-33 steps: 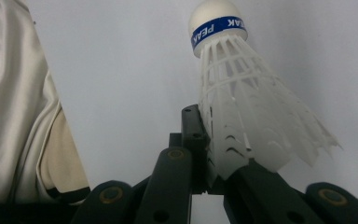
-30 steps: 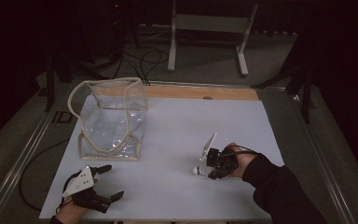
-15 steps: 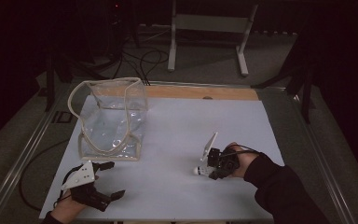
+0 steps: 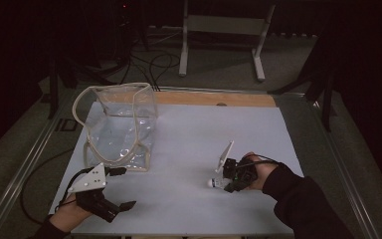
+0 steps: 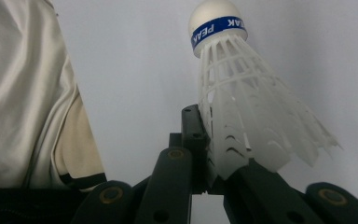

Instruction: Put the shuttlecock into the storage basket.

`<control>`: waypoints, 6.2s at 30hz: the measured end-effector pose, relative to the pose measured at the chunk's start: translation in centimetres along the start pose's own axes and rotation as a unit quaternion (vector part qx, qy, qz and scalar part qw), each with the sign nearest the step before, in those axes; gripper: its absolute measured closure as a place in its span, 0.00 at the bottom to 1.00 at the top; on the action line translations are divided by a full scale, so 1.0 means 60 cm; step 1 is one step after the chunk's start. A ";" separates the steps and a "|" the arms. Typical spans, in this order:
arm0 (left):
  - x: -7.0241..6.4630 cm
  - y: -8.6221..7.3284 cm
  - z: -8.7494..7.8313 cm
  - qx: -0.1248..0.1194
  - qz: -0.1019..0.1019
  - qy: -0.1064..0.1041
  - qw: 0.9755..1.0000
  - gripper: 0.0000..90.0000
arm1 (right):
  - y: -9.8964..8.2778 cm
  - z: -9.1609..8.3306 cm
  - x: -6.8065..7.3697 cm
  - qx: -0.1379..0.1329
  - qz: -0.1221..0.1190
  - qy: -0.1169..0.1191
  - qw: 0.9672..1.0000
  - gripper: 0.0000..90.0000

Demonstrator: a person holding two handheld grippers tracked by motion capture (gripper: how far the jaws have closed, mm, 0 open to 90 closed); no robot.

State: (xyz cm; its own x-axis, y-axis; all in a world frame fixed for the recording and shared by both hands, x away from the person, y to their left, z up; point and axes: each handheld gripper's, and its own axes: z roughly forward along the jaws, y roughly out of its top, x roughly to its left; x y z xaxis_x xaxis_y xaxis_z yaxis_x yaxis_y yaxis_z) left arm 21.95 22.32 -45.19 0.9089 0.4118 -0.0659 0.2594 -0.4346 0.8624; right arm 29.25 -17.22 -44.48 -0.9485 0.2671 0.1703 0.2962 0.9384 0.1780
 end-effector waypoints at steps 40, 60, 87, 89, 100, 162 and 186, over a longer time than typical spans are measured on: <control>-0.013 0.182 0.057 0.108 0.071 -0.030 0.991 0.01 | 0.009 0.002 0.010 -0.005 -0.018 0.014 1.000 1.00; -0.033 0.222 0.106 0.138 0.108 -0.074 0.982 0.01 | 0.022 0.000 0.020 -0.016 -0.034 0.019 0.999 1.00; -0.045 0.213 0.207 0.193 0.096 -0.109 0.970 0.18 | 0.027 0.001 0.026 -0.032 -0.043 0.029 0.998 1.00; -0.047 0.210 0.217 0.196 0.093 -0.115 0.969 0.19 | 0.027 0.001 0.028 -0.035 -0.041 0.032 0.998 1.00; -0.055 0.197 0.247 0.205 0.106 -0.130 0.964 0.34 | 0.027 -0.001 0.030 -0.043 -0.046 0.033 0.997 1.00; -0.051 0.177 0.297 0.253 0.129 -0.125 0.951 0.74 | 0.016 -0.019 0.030 -0.104 -0.008 0.015 0.994 0.37; -0.026 0.190 0.260 0.266 0.090 -0.114 0.953 0.74 | -0.045 -0.037 0.007 -0.212 0.012 -0.009 0.977 0.11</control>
State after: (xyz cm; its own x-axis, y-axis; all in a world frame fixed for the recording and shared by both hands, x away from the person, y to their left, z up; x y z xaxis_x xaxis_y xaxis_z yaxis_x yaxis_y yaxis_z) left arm 28.57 4.24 -43.06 0.9860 0.1333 -0.0998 0.1655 -0.8518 0.4970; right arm 28.28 -20.13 -42.71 -0.9413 0.2952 0.1640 0.3351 0.7575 0.5603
